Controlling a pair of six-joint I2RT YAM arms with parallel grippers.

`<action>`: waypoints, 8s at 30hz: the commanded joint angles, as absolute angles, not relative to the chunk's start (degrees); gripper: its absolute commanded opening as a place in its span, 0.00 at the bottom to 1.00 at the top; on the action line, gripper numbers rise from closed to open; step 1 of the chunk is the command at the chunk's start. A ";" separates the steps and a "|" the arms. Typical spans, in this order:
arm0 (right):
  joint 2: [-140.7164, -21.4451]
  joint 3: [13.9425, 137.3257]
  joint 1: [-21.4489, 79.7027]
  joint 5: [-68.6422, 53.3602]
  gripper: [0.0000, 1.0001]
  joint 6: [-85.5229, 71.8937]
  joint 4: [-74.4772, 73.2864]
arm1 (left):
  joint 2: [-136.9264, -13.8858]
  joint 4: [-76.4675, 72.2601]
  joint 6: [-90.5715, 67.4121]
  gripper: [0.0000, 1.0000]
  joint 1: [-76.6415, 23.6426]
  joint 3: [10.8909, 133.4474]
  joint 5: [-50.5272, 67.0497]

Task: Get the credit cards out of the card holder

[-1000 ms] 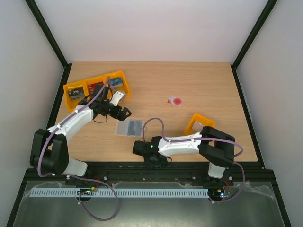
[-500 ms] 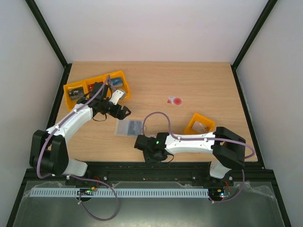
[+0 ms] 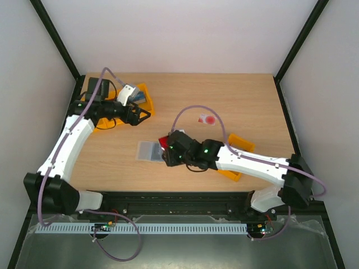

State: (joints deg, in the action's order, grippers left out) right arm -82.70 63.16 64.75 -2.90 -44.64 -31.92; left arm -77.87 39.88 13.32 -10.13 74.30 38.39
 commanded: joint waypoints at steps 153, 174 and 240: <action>-69.25 55.23 33.40 -31.19 0.99 -26.54 2.90 | -115.35 8.11 75.61 0.02 1.58 81.61 -9.00; -69.08 55.46 33.22 -31.97 0.99 -26.45 2.55 | -112.68 9.64 70.92 0.82 1.67 83.00 -5.31; -115.79 69.13 48.19 -39.21 0.09 -49.88 12.81 | -95.76 16.39 -13.45 0.04 -11.07 41.77 39.41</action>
